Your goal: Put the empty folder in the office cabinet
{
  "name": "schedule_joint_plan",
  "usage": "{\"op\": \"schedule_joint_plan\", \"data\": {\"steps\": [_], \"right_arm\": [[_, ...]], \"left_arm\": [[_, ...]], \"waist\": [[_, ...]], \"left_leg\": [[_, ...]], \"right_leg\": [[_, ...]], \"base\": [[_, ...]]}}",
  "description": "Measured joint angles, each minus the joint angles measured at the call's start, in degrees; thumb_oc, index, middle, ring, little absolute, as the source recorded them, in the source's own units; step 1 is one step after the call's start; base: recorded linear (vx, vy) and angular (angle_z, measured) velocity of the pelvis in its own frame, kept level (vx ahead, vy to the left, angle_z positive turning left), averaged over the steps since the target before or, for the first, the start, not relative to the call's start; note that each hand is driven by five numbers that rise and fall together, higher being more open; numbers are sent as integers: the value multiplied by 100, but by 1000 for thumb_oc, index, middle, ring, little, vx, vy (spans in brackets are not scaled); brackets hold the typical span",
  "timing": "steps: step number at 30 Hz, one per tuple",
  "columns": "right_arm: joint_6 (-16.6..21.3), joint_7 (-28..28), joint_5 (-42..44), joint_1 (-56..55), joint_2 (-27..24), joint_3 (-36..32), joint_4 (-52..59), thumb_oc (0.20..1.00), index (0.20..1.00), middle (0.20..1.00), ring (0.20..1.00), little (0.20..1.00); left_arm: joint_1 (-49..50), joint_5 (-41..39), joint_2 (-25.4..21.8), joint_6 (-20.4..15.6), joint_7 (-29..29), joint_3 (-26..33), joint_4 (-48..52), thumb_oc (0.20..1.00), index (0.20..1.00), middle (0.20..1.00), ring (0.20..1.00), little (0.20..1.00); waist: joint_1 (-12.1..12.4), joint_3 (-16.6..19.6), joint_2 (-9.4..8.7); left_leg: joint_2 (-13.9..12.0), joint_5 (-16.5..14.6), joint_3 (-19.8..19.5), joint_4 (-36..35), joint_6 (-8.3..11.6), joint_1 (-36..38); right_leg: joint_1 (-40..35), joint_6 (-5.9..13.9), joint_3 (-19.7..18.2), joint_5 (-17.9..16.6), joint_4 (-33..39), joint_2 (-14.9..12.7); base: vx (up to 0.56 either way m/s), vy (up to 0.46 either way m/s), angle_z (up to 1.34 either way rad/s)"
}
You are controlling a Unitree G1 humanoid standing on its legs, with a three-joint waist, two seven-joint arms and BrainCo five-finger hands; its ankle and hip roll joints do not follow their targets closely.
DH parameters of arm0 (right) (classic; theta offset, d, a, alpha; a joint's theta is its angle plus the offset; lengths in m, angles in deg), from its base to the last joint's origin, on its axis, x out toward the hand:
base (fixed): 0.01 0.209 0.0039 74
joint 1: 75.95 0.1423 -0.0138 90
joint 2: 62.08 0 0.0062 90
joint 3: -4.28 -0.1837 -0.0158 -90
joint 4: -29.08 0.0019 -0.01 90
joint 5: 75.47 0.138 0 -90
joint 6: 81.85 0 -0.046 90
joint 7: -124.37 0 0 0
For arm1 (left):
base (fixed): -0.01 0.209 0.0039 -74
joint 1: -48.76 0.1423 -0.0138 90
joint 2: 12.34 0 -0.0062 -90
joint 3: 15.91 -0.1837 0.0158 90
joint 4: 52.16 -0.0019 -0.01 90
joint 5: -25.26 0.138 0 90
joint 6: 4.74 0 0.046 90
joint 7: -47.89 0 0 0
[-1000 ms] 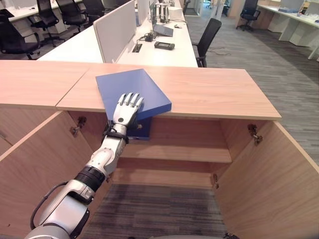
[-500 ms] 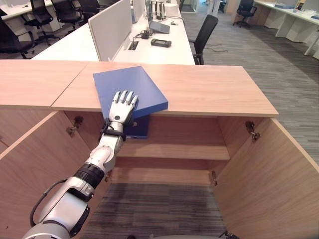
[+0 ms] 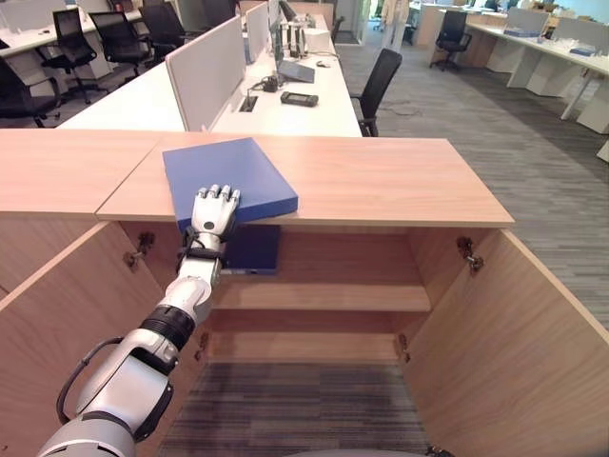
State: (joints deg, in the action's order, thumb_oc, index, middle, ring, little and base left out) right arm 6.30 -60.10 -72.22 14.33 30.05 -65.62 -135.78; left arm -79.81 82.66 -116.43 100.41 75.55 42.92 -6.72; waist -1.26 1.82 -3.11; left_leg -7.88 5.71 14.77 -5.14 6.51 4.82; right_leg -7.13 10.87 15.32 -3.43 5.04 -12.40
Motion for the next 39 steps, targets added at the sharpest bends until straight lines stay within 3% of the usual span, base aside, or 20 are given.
{"op": "schedule_joint_plan", "data": {"steps": [9, 11, 12, 13, 15, 17, 22, 30, 33, 36, 39], "right_arm": [[22, -1, 6, -27, -89, 7, -7, 1000, 1000, 1000, 1000, 1000], [47, -1, 9, -38, -88, -1, 5, 1000, 1000, 1000, 1000, 1000], [23, -3, 11, -76, -93, -50, 96, 1000, 1000, 1000, 1000, 1000], [44, -6, 15, -197, -59, -261, 324, 1000, 1000, 1000, 1000, 1000], [62, -9, 190, -314, -46, -458, 710, 1000, 1000, 1000, 1000, 1000], [112, -9, 321, -332, -25, -467, 713, 1000, 1000, 1000, 1000, 1000], [173, -9, 471, -235, -61, -510, 1080, 1000, 1000, 1000, 1000, 1000], [291, -18, 714, -330, -287, -784, 1977, 1000, 1000, 1000, 1000, 1000], [314, -21, 750, -381, -350, -898, 2059, 1000, 1000, 1000, 1000, 1000], [315, 10, 919, -328, -352, -900, 2045, 1000, 1000, 1000, 1000, 1000], [312, 165, 923, -310, -352, -916, 2036, 1000, 1000, 1000, 1000, 1000]], "left_arm": [[-157, -32, -216, -20, 43, -215, -214, 200, 200, 200, 200, 200], [161, -143, -288, -37, -36, 159, 598, 200, 200, 200, 200, 200], [651, -315, -381, -137, -128, 542, 1646, 200, 200, 200, 200, 200], [1892, -539, -380, -518, -182, 1294, 3677, 200, 200, 200, 200, 200], [3012, -1104, -80, -1094, -230, 2074, 4950, 200, 200, 200, 200, 200], [3239, -1548, -9, -1483, -241, 2133, 5155, 200, 200, 200, 200, 200], [4160, -3036, 40, -2308, -621, 2735, 5900, 200, 200, 200, 200, 200], [4962, -4663, 270, -2627, -1166, 3667, 6254, 200, 200, 200, 200, 200], [5039, -5037, 272, -2629, -1364, 3739, 6287, 200, 200, 200, 200, 200], [5043, -6016, 275, -2633, -1753, 3747, 6347, 200, 200, 200, 200, 200], [5072, -7569, 211, -2562, -2580, 3700, 6472, 200, 200, 200, 200, 200]], "waist": [[20, 13, -13], [27, -17, -36], [104, -81, -72], [200, -224, -148], [232, -329, -181], [432, -384, -146], [528, -425, -34], [563, -455, 142], [658, -456, 140], [702, -457, 136], [684, -466, 133]], "left_leg": [[-8, -7, 24, -2, 2, -13], [-9, -5, 22, -2, 0, -40], [-8, -1, 25, 0, 0, -40], [-7, -8, -6, 0, 5, 1], [2, -11, -13, 1, 7, 0], [2, -12, -92, 2, 3, -7], [2, -51, -136, -4, -17, -3], [3, -16, -219, -43, -23, -42], [5, 14, -280, -2, -6, -51], [6, 14, -316, -2, -5, -50], [6, 16, -318, -2, -3, -47]], "right_leg": [[27, 26, -31, -11, 2, 0], [51, 26, -30, -12, 4, 0], [36, 17, -32, -22, -1, 5], [-17, 2, -1, -32, 9, 2], [-16, -4, 3, -29, 3, -3], [-64, 3, 81, -11, 1, -1], [-100, 42, 116, 22, 33, -3], [-113, 33, 183, 29, 35, 1], [-146, 21, 261, 33, 34, 4], [-172, 14, 286, 37, 34, 6], [-175, 14, 286, 37, 34, 6]], "base": [[0, 0, -2], [0, 0, 0], [11, -5, 6], [5, -3, 8], [-12, -1, 8], [-9, -1, 15], [-2, -8, 6], [0, -1, 3], [-7, -1, 12], [-9, 5, 5], [0, 0, 0]]}}
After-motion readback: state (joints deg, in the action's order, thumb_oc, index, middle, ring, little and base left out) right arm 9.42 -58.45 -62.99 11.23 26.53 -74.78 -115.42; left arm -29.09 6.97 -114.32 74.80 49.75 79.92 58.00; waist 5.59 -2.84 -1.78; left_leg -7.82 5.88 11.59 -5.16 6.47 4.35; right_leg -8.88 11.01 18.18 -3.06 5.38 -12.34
